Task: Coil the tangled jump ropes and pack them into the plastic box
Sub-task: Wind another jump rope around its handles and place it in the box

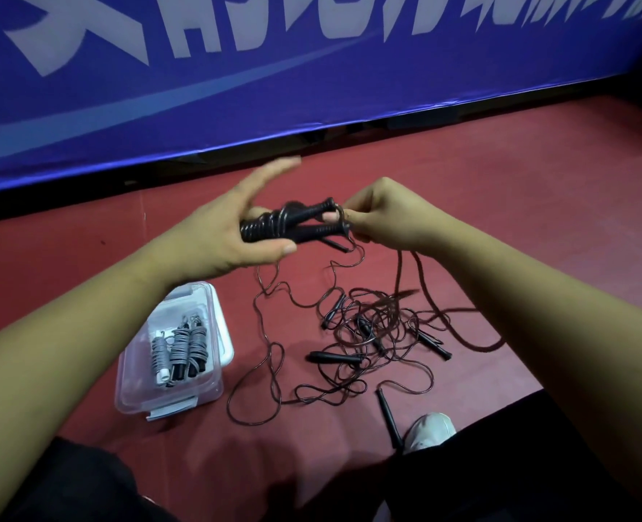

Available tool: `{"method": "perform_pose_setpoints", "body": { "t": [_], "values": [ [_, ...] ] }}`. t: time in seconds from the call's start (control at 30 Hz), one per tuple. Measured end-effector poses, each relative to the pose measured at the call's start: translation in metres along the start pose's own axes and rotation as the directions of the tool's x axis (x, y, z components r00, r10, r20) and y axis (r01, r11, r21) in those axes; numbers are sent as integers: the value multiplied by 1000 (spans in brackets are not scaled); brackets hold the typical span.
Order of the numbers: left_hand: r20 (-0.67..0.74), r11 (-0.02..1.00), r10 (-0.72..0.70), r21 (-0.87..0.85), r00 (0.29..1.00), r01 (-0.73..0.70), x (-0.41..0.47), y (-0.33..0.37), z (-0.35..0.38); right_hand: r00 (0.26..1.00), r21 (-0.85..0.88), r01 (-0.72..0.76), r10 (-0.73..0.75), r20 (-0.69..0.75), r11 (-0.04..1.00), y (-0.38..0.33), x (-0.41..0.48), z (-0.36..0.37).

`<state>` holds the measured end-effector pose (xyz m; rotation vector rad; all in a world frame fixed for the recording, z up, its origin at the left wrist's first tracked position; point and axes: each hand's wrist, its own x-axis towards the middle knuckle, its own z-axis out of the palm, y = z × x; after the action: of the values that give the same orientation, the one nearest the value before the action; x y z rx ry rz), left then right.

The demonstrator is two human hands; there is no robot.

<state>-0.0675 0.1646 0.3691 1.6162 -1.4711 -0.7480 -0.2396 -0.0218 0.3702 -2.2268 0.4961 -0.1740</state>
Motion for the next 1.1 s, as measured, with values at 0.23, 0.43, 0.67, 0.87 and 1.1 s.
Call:
{"method": "perform_pose_setpoints", "body": {
  "t": [0.23,0.43,0.67,0.87,1.1],
  "values": [
    [-230,976,-133,-199,964,87,8,-5,0,998,143,-59,58,10,988,-5,0,14],
    [-406,977,-199,-151,892,149,18,-15,-3,998,17,-61,61,28,998,-21,-3,25],
    [-499,976,-165,39,851,213,22,-29,-18,999,-46,-29,30,14,999,-33,-10,26],
    [-544,858,-70,395,836,329,17,-27,-21,998,-211,62,-55,40,975,-42,-13,27],
    [-438,693,-115,608,892,388,13,-35,-23,992,-269,127,-119,46,955,-47,-20,25]
  ]
}}
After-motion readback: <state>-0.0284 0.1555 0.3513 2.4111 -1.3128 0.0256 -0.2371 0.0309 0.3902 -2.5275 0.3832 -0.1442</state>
